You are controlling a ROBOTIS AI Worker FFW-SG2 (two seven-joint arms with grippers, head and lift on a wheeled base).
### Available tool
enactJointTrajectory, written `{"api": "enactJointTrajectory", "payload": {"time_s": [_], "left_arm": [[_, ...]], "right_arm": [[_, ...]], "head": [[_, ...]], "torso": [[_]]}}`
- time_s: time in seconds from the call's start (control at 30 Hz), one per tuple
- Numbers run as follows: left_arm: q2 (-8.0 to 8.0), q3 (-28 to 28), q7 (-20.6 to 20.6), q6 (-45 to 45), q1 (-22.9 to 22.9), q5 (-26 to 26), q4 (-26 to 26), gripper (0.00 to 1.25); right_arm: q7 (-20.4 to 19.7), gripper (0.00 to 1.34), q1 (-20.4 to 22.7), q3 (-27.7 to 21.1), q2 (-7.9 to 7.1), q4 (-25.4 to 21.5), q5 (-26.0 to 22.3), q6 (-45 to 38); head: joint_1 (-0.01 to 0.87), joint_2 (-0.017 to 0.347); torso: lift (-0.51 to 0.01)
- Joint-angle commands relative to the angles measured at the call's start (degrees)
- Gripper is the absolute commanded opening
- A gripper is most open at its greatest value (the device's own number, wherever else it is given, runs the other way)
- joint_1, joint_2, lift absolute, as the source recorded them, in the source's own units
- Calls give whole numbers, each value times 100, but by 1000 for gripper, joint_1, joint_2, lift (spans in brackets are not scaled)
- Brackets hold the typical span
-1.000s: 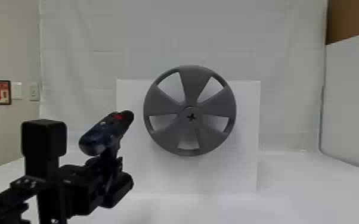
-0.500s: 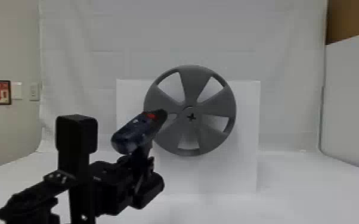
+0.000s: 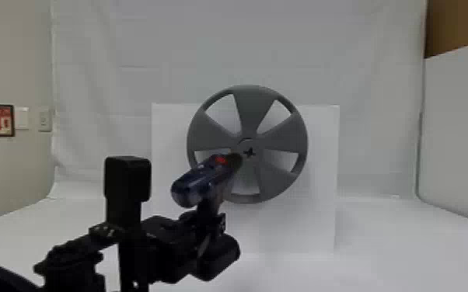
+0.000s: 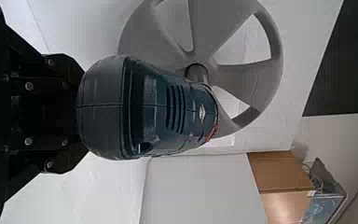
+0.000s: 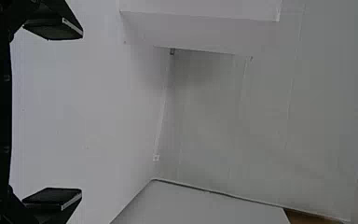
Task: Grasp the drill and bring into the middle of wheel
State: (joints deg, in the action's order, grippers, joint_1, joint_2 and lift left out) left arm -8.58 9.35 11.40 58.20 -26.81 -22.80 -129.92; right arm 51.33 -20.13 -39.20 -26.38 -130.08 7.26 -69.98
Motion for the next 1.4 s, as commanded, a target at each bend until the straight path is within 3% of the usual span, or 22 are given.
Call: {"api": "enactJointTrajectory", "payload": {"time_s": [0.0, 0.33, 0.67, 0.83, 1.37], "left_arm": [[58, 75, 3, -116, -96, -23, 195, 26], [225, 348, 3, -468, -360, 215, 617, 26], [304, 462, -24, -538, -465, 285, 889, 26], [322, 524, -305, -564, -500, 302, 951, 26], [392, 576, -340, -819, -703, 285, 1495, 26]], "right_arm": [[0, 1227, 0, 26, -17, 0, 12, -16], [0, 1227, -18, 123, -43, 0, 56, -42], [0, 1227, -26, 167, -52, 0, 82, -60], [0, 1227, -9, 176, -52, 0, 82, -69], [0, 1227, -9, 263, -52, 9, 144, -86]], "head": [[54, 31], [54, 31], [54, 31], [54, 31], [54, 31]], "torso": [[-403], [-403], [-403], [-403], [-403]]}}
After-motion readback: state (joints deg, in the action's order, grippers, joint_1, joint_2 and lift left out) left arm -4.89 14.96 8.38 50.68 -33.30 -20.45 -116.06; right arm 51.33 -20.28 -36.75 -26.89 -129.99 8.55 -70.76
